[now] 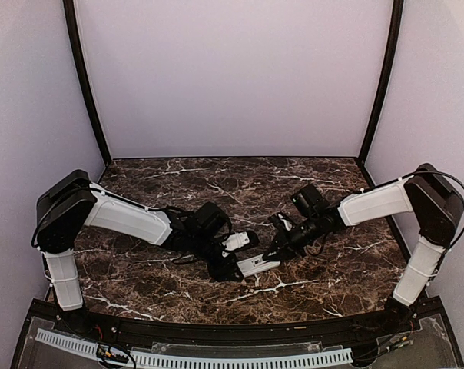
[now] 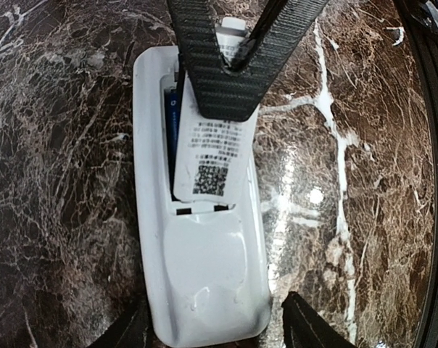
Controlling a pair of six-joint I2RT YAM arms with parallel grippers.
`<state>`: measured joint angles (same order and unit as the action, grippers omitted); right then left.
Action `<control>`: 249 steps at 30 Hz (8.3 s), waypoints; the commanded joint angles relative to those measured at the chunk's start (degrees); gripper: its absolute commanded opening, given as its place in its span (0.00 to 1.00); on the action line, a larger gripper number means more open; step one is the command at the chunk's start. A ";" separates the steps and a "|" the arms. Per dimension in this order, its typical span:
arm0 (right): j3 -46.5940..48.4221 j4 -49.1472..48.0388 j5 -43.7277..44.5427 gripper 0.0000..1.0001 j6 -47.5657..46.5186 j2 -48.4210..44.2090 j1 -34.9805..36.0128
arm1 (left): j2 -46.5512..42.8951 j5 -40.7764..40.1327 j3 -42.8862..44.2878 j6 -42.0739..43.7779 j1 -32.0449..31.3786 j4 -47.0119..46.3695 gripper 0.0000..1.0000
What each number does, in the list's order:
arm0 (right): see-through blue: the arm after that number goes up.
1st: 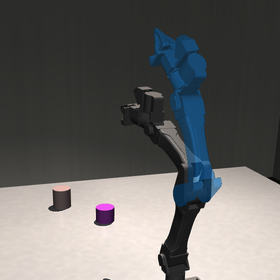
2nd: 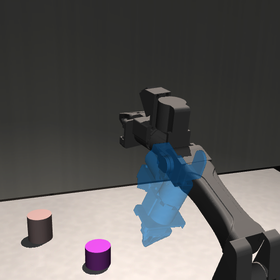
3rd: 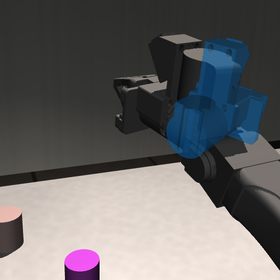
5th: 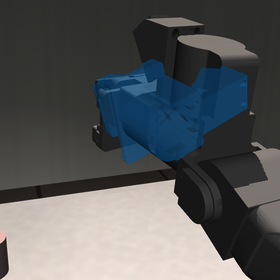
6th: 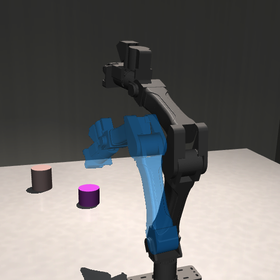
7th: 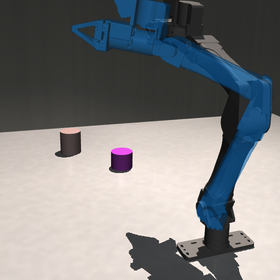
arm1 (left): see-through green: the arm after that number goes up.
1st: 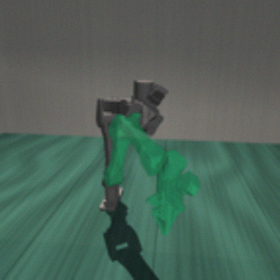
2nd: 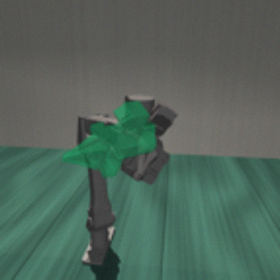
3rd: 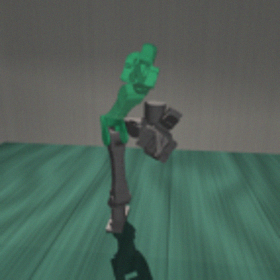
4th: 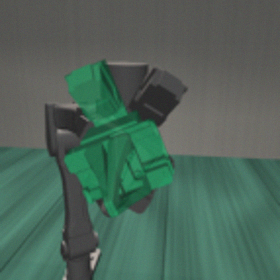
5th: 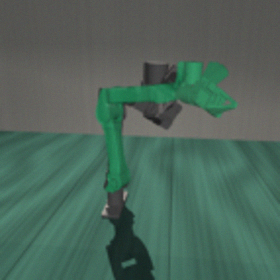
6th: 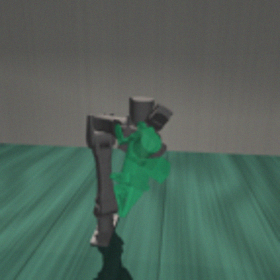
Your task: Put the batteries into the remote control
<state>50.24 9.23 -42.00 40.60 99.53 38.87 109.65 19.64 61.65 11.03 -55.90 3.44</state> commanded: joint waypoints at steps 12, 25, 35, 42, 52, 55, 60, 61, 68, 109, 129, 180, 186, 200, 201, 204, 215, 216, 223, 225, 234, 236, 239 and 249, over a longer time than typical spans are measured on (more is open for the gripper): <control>4.85 4.72 0.07 0.00 -6.10 1.52 0.85 | 1.77 1.49 -2.96 -1.45 -0.94 8.47 0.60; 5.63 9.20 0.85 0.00 -7.45 2.96 0.81 | 1.89 1.48 -2.91 -1.45 -0.91 8.86 0.59; 7.34 8.51 1.10 0.00 -7.20 5.27 0.83 | 1.90 1.54 -2.85 -1.36 -0.93 8.87 0.59; 7.76 9.21 2.26 0.00 -6.99 5.36 0.85 | 1.89 1.61 -2.97 -1.36 -0.93 8.77 0.59; 4.94 3.93 0.49 0.00 -1.68 6.43 2.45 | 1.99 1.33 -2.89 -1.45 -1.11 8.49 0.59; 5.29 4.29 0.93 0.00 -1.75 6.82 2.61 | 1.89 1.20 -2.50 -1.72 -1.54 7.84 0.60; 4.81 3.94 1.73 0.00 -2.06 7.31 2.61 | 1.51 0.89 -2.24 -2.02 -1.58 5.36 0.67; 5.09 3.95 1.67 0.00 -2.47 7.53 2.61 | 1.51 0.87 -2.15 -1.95 -1.58 5.00 0.67; 8.70 8.97 2.60 0.01 -6.76 9.78 2.46 | 1.15 -0.28 -1.32 -0.76 -1.64 2.01 0.69; 8.10 7.27 2.80 0.07 -7.46 10.07 2.08 | 5.58 2.37 4.75 -4.42 0.09 -7.67 0.46; 6.63 6.58 2.54 0.05 -6.68 8.66 2.10 | 5.97 6.60 2.89 -5.30 0.09 -7.28 0.28; 6.13 9.80 0.53 0.00 -7.58 2.97 0.85 | 2.85 9.15 0.37 -2.49 -0.77 -4.67 0.37; 4.29 6.28 -3.16 0.00 -6.34 1.30 0.61 | -1.36 6.22 -1.68 -1.58 -0.73 -8.39 0.52; 2.41 -0.56 -8.02 0.00 -3.64 -0.71 0.67 | -2.70 4.35 -1.32 -0.07 -0.82 -13.28 0.58; 2.49 -0.54 -8.23 0.00 -3.75 -0.52 0.74 | -2.78 4.27 -1.34 -0.01 -0.85 -13.79 0.58; 2.70 -0.26 -8.58 0.00 -4.26 -0.02 0.98 | -3.20 3.89 -1.29 0.27 -0.79 -14.60 0.56; 3.76 0.89 -8.80 0.00 -5.43 0.82 1.46 | -3.30 5.22 -1.41 1.17 -0.79 -15.16 0.35; 3.81 0.85 -8.88 0.00 -5.45 0.77 1.44 | -3.30 5.23 -1.43 1.22 -0.84 -15.06 0.33; 4.33 1.38 -8.85 0.00 -5.55 1.01 1.46 | -3.38 5.40 -1.25 1.62 -0.81 -14.45 0.22; 4.42 1.67 -8.61 0.00 -5.66 0.74 1.47 | -3.38 5.53 -1.26 1.73 -0.84 -14.25 0.19; 5.52 3.99 -7.49 0.22 -7.17 0.70 1.34 | -3.85 5.77 -1.85 2.06 -0.83 -13.13 0.13; 5.86 5.32 -6.92 0.26 -8.19 0.51 1.14 | -3.97 5.72 -2.13 1.93 -0.80 -13.00 0.13; 6.08 6.50 -6.72 0.26 -9.25 -0.05 0.49 | -4.08 5.63 -2.66 1.58 -0.81 -13.01 0.13; 5.11 8.30 -5.73 0.17 -10.27 -0.97 -0.74 | -4.09 5.98 -2.98 1.07 -0.88 -13.24 0.12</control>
<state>55.13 15.92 -49.21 31.62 99.77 38.98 108.62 24.62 59.61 12.40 -56.49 -10.61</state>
